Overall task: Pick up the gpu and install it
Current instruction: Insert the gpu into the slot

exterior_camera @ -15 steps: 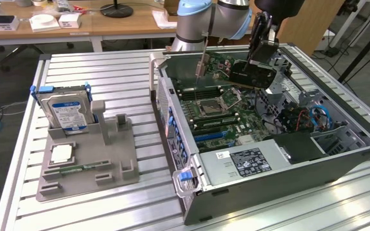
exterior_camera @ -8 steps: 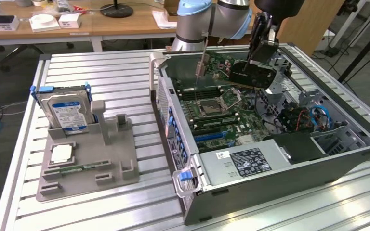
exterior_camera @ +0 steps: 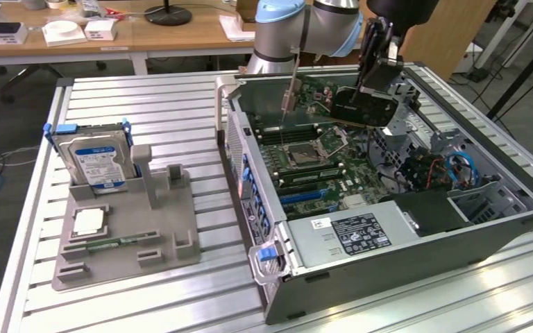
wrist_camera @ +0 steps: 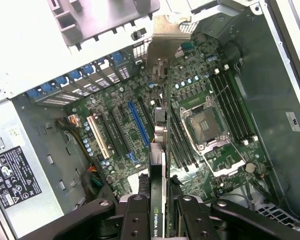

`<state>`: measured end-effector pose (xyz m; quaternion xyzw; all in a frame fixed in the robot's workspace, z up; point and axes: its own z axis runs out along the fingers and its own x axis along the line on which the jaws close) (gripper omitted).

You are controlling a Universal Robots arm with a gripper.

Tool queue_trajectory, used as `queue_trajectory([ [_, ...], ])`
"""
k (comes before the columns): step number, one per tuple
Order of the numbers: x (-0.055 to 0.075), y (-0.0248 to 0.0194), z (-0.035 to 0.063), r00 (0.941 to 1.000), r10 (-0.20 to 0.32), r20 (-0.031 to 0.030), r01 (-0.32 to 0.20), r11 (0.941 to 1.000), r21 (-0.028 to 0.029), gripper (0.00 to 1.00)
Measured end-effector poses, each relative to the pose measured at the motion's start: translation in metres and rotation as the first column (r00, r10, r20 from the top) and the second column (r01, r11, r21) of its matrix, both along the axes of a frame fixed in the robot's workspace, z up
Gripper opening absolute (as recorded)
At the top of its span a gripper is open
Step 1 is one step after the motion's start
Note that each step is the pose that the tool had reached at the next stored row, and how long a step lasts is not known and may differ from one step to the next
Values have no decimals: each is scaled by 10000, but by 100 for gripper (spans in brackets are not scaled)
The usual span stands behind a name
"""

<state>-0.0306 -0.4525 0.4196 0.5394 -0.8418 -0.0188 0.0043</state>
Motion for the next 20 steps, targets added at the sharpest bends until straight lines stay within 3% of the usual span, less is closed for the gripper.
queue_trajectory([
  [11,0,0,0,9980,631,0,-631,9980,0,26],
  [20,0,0,0,9922,1249,0,-1249,9922,0,26],
])
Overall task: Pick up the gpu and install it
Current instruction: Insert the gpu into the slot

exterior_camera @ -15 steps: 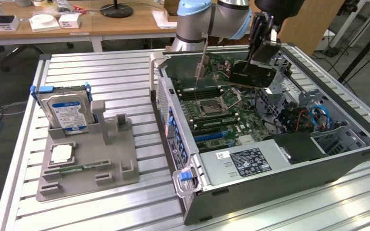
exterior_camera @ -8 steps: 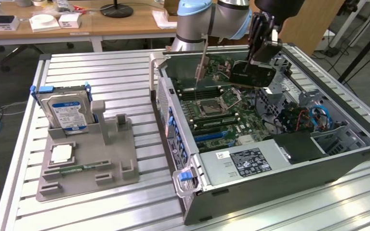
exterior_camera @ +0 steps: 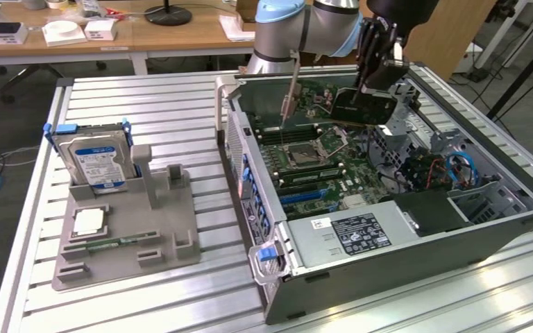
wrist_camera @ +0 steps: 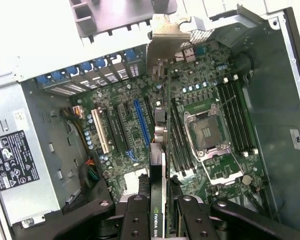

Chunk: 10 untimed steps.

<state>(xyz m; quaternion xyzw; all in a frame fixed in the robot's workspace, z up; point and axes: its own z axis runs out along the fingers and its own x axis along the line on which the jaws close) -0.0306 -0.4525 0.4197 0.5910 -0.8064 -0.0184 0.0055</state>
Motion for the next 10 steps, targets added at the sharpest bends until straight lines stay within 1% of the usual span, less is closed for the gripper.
queue_trajectory([
  [10,0,0,3,9977,677,0,-677,9977,0,26],
])
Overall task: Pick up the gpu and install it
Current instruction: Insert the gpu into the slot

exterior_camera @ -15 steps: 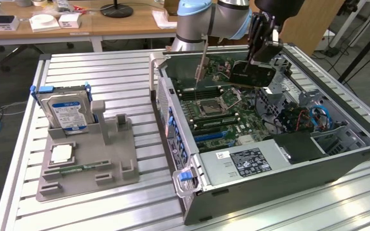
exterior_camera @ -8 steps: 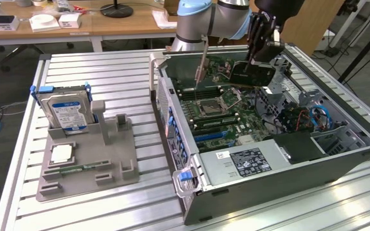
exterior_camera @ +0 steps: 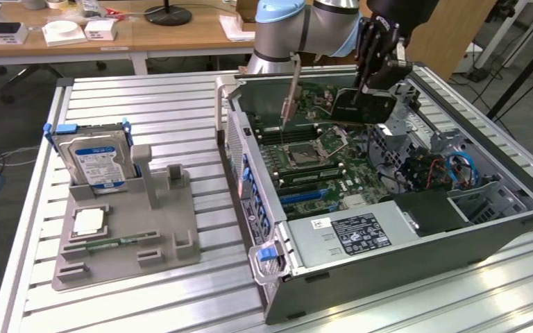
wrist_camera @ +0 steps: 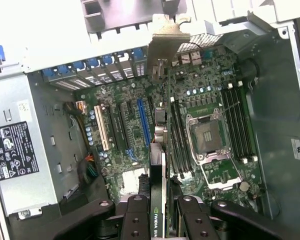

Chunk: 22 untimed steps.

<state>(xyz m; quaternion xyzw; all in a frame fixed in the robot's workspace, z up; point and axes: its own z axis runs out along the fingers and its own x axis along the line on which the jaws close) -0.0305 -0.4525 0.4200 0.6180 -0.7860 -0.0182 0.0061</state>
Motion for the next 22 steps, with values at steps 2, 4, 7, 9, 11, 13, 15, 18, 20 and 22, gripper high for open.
queue_trajectory([
  [2,0,0,1,9999,131,0,-131,9999,0,26],
  [4,0,0,2,9997,253,0,-253,9997,1,26],
  [7,0,0,3,9990,446,1,-446,9990,2,26],
  [9,0,0,4,9983,584,0,-584,9983,1,26],
  [11,0,0,6,9973,729,0,-729,9973,-1,26],
  [13,0,0,7,9961,881,-1,-881,9961,-1,26],
  [15,0,0,7,9946,1042,0,-1042,9946,0,26],
  [18,0,0,7,9919,1271,0,-1271,9919,0,26],
  [20,0,0,8,9897,1431,0,-1431,9897,0,26],
  [22,0,0,8,9871,1601,0,-1601,9871,0,26],
])
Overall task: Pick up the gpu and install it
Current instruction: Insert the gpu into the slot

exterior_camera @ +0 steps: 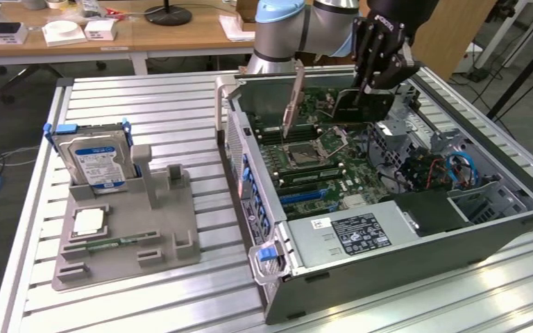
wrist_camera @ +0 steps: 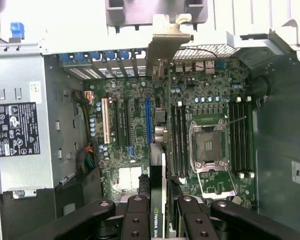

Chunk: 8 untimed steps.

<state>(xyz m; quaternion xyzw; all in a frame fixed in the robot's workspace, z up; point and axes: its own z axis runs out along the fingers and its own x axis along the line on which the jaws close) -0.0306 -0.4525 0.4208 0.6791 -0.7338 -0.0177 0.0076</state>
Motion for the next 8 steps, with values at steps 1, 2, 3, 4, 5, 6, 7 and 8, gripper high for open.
queue_trajectory([
  [1,0,0,0,10000,85,0,-85,10000,0,26],
  [2,0,0,0,9999,171,0,-171,9999,0,26],
  [3,0,0,0,9997,258,0,-258,9997,0,26],
  [4,0,0,0,9994,345,1,-345,9994,0,26],
  [5,0,0,0,9991,435,0,-435,9991,0,26],
  [6,0,0,0,9986,521,0,-521,9986,0,26],
  [7,0,0,1,9981,608,0,-608,9981,0,26],
  [8,0,0,0,9976,698,0,-698,9976,1,26],
])
